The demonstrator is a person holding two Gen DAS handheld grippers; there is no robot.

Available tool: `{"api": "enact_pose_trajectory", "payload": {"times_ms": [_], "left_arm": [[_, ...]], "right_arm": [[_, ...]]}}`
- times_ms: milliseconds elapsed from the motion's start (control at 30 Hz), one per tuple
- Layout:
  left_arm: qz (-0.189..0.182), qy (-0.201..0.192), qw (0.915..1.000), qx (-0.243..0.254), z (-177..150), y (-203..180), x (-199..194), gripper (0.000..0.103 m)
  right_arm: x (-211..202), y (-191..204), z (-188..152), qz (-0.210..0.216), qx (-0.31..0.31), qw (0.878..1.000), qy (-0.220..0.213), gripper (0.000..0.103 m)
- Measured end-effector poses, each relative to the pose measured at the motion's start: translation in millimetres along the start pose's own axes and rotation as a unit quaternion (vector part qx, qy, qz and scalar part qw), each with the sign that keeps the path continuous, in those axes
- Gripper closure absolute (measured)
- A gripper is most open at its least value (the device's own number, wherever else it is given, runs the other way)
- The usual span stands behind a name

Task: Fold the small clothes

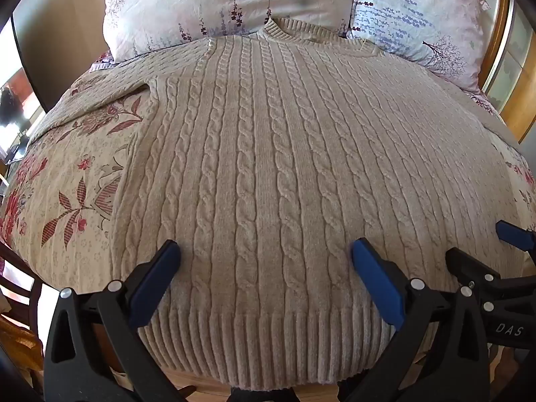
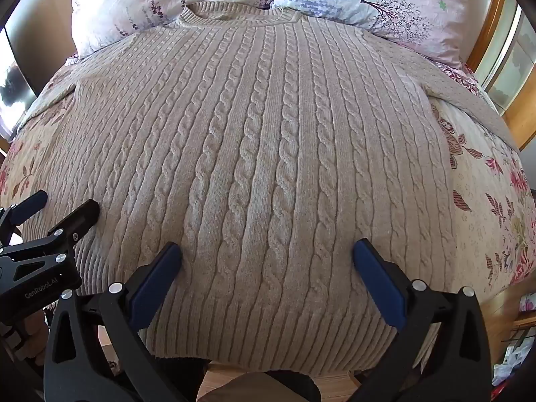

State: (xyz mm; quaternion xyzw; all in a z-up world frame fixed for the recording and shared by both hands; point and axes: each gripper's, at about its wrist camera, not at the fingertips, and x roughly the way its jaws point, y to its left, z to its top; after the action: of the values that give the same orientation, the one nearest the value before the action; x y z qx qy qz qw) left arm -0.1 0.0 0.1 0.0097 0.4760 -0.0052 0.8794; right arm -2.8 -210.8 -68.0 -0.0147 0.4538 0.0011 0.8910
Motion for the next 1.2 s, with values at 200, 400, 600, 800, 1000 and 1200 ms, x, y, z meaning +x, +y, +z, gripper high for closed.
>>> {"api": "enact_pose_trajectory", "payload": {"times_ms": [200, 400, 600, 800, 1000, 1200], "left_arm": [[0.000, 0.001, 1.0000, 0.000, 0.0, 0.0, 0.1, 0.002], [0.000, 0.001, 1.0000, 0.001, -0.1, -0.1, 0.1, 0.002], [0.001, 0.001, 1.0000, 0.000, 0.0, 0.0, 0.2, 0.002], [0.001, 0.001, 1.0000, 0.001, 0.0, 0.0, 0.2, 0.002], [0.001, 0.002, 1.0000, 0.001, 0.0, -0.1, 0.2, 0.002], [0.001, 0.002, 1.0000, 0.001, 0.0, -0.1, 0.2, 0.002]], "right_arm": [[0.0, 0.0, 0.0, 0.000, 0.000, 1.000, 0.002, 0.001], [0.1, 0.0, 0.0, 0.000, 0.000, 1.000, 0.002, 0.001], [0.1, 0.0, -0.1, 0.000, 0.000, 1.000, 0.002, 0.001], [0.1, 0.1, -0.2, 0.000, 0.000, 1.000, 0.002, 0.001], [0.1, 0.1, -0.2, 0.000, 0.000, 1.000, 0.002, 0.001], [0.1, 0.1, -0.3, 0.000, 0.000, 1.000, 0.002, 0.001]]}}
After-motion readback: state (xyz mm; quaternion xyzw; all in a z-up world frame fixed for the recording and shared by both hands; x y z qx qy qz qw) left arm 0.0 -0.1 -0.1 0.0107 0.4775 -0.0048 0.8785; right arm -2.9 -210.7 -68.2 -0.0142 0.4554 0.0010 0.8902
